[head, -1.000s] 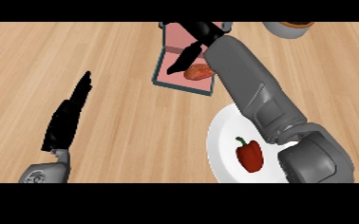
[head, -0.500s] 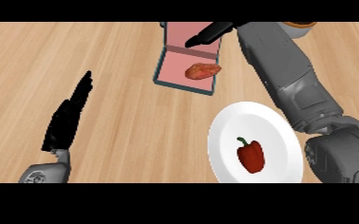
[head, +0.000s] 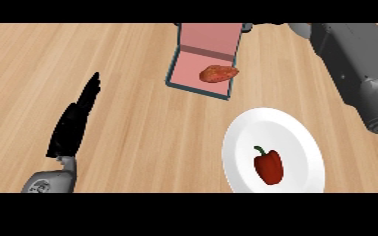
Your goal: Pick the sweet potato from the plate and place it in the cardboard box
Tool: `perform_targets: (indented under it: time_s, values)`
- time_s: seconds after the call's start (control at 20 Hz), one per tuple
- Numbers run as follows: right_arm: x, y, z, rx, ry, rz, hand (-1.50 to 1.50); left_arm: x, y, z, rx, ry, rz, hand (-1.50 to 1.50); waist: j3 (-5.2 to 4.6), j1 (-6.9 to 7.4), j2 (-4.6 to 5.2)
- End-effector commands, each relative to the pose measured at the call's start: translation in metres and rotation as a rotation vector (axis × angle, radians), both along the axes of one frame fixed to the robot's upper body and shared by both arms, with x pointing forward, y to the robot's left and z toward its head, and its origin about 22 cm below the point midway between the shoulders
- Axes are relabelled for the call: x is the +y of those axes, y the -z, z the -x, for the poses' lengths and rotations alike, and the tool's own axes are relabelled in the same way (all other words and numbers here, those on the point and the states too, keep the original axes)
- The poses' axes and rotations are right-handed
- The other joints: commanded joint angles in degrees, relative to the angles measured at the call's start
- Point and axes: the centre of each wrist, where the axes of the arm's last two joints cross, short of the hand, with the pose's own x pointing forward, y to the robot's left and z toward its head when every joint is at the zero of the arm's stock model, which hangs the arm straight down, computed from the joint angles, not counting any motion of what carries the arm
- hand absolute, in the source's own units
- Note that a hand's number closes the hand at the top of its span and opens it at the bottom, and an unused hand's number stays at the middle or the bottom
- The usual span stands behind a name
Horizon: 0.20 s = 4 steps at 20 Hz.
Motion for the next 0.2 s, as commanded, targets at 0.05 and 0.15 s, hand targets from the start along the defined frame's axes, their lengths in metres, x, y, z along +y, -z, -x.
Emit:
perform_targets:
  time_s: [0.05, 0.15]
  values:
    - [-0.060, -0.009, 0.009, -0.021, 0.019, -0.005, -1.50, 0.000, 0.000, 0.001, -0.007, 0.004, -0.005, 0.00, 0.12, 0.64, 0.48]
    - [-0.069, -0.013, 0.011, -0.028, 0.001, 0.012, -1.50, -0.005, -0.002, -0.001, -0.025, 0.023, -0.005, 0.00, 0.14, 0.94, 0.79]
